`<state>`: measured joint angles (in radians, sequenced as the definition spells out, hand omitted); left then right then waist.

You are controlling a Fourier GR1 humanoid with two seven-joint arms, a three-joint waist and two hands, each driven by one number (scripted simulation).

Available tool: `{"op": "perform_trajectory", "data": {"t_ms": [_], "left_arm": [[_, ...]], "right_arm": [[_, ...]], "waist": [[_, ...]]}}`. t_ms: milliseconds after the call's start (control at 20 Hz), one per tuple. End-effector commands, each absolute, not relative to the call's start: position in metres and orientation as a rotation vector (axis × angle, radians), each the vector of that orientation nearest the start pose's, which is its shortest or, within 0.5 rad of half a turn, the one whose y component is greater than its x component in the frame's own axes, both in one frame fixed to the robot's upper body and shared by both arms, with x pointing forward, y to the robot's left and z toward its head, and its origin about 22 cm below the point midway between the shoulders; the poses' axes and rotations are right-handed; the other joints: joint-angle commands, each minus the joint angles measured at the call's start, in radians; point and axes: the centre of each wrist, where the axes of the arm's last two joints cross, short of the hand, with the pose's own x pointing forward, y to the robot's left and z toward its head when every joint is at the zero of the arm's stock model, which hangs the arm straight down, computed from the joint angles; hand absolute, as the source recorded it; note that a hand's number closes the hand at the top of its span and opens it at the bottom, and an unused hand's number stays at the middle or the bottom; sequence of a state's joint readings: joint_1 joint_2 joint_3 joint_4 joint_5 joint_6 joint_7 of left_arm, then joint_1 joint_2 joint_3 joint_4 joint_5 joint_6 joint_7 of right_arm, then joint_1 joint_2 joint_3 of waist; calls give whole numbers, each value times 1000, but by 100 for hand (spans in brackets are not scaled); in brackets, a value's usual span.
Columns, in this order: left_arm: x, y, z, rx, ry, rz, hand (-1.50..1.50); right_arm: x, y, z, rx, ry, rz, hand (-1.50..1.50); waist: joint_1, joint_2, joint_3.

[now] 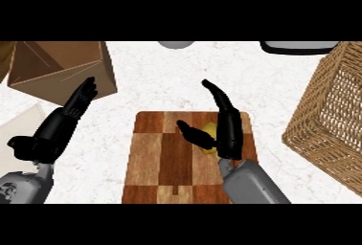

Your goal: Pick the lemon from the cutting board and place it in the basket

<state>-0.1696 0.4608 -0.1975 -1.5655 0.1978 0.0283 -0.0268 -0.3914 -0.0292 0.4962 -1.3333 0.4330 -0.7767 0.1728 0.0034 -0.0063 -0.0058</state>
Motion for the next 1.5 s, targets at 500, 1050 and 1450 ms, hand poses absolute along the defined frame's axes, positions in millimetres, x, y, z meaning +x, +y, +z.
{"op": "perform_trajectory", "data": {"t_ms": [500,1050,1450], "left_arm": [[278,287,59,108,-1639,-352,0],[275,279,60,91,-1660,-340,0],[270,272,55,77,-1667,-358,0]], "right_arm": [[322,-90,51,-1001,-1207,669,-150],[279,-35,187,-850,-1015,765,-150],[256,-78,203,-894,-1000,723,-150]], "waist": [[-66,-35,-7],[-58,-27,3],[-48,-12,5]]}}
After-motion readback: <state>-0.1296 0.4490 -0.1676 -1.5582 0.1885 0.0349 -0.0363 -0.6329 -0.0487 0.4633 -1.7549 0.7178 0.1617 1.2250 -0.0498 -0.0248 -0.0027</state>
